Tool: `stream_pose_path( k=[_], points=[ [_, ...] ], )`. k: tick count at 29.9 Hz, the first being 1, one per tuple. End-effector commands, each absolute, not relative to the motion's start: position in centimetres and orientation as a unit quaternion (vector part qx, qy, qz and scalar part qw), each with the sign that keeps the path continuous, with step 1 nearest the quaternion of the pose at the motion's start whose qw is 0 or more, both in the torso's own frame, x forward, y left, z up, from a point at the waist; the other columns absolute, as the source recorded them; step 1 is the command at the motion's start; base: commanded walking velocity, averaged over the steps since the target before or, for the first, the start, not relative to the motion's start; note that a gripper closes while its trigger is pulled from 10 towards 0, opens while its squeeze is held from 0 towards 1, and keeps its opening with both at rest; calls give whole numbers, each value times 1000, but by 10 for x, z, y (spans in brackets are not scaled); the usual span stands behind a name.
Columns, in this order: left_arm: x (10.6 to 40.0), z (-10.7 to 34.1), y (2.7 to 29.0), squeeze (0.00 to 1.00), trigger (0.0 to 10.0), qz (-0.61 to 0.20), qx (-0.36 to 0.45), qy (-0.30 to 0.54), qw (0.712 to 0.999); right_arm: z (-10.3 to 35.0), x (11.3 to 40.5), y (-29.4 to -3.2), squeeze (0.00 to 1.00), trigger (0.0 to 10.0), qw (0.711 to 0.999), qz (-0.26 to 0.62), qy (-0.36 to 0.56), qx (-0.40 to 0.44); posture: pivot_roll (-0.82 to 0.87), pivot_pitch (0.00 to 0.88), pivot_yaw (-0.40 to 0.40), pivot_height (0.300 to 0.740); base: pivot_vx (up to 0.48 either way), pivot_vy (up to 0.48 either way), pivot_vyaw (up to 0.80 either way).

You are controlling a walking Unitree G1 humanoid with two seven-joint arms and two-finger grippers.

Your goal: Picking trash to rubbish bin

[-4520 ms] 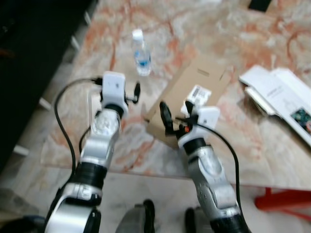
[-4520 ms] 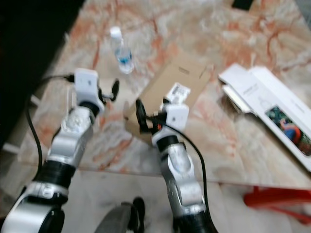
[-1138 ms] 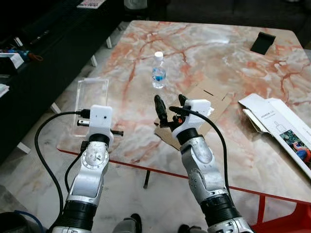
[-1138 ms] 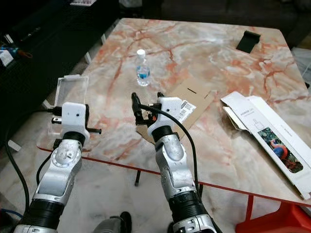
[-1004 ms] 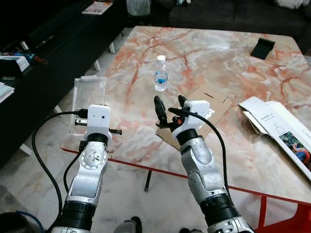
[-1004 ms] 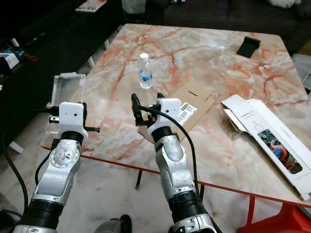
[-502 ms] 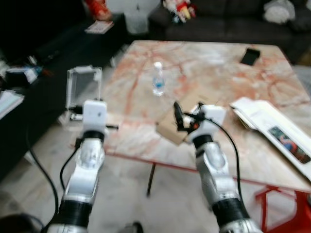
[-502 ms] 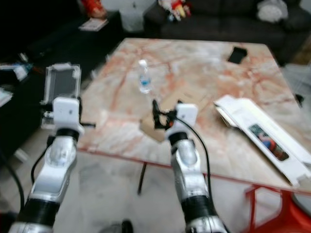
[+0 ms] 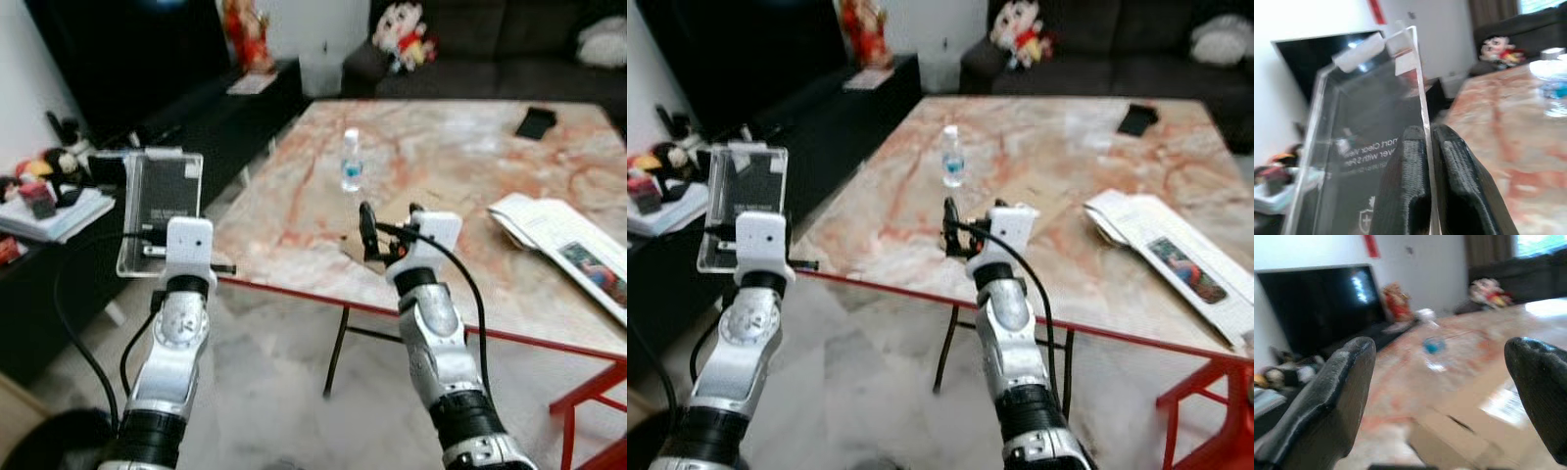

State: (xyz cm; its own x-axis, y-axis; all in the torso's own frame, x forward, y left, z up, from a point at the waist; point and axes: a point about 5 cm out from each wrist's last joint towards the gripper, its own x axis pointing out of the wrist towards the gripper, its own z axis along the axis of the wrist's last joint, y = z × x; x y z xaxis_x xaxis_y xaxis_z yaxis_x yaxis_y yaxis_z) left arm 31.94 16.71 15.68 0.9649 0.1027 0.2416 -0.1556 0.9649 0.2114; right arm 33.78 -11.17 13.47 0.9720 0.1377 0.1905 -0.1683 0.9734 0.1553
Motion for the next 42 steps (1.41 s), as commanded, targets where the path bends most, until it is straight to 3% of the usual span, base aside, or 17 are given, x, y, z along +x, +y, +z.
stream_pose_path(
  k=[1, 14, 21, 42],
  points=[
    [321, 157, 172, 0, 10000, 69, 118, -116, 984, 136, 338, -111, 0, 10000, 989, 76, -92, 90, 42, 51, 106, 740, 0, 0, 0],
    [322, 147, 178, 0, 10000, 74, 113, -99, 986, 130, 339, -112, 0, 10000, 990, 71, -85, 83, 47, 54, 100, 740, 0, 0, 0],
    [319, 133, 198, 0, 10000, 101, 109, -75, 986, 121, 338, -119, 0, 10000, 993, 64, -69, 78, 56, 61, 93, 740, 0, 0, 0],
    [313, 117, 210, 0, 10000, 120, 95, -50, 987, 113, 337, -117, 0, 10000, 993, 78, -54, 66, 65, 67, 67, 740, 0, 0, 0]
  ],
)
